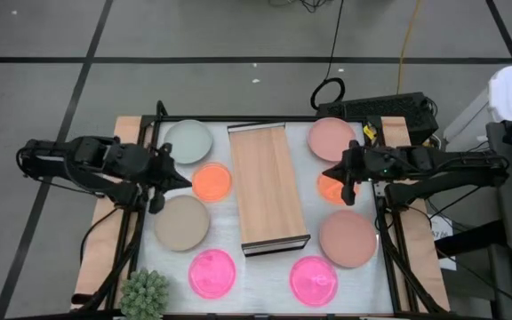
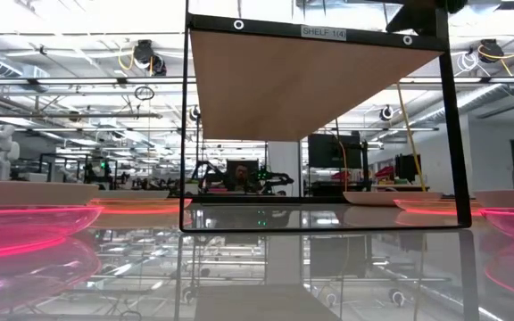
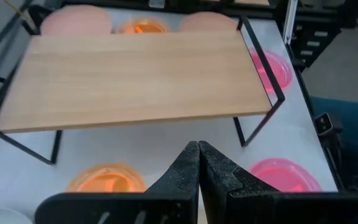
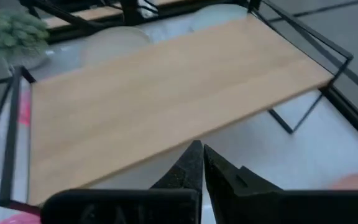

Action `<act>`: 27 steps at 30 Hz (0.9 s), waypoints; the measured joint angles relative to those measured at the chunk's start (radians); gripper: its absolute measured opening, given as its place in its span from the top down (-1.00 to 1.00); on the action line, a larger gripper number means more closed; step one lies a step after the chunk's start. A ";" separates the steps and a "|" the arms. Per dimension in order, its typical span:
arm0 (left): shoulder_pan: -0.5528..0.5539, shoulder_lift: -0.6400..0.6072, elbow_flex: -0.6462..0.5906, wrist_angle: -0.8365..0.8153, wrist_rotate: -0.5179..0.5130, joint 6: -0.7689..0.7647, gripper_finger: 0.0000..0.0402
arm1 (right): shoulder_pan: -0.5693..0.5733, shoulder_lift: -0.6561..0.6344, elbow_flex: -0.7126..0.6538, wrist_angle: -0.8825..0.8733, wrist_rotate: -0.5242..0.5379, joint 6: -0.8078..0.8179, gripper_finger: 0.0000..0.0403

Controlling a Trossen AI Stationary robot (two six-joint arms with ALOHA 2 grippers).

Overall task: Place and stack plates onto a shelf
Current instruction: Put the brown plate on the shelf

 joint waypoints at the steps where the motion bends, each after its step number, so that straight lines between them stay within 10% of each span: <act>1: -0.007 0.011 0.000 0.000 0.000 0.000 0.97 | 0.000 0.003 0.000 -0.012 0.015 0.004 1.00; 27: -0.110 0.083 -0.432 0.079 -0.122 -0.325 0.97 | 0.000 0.009 -0.137 -0.073 0.050 0.054 1.00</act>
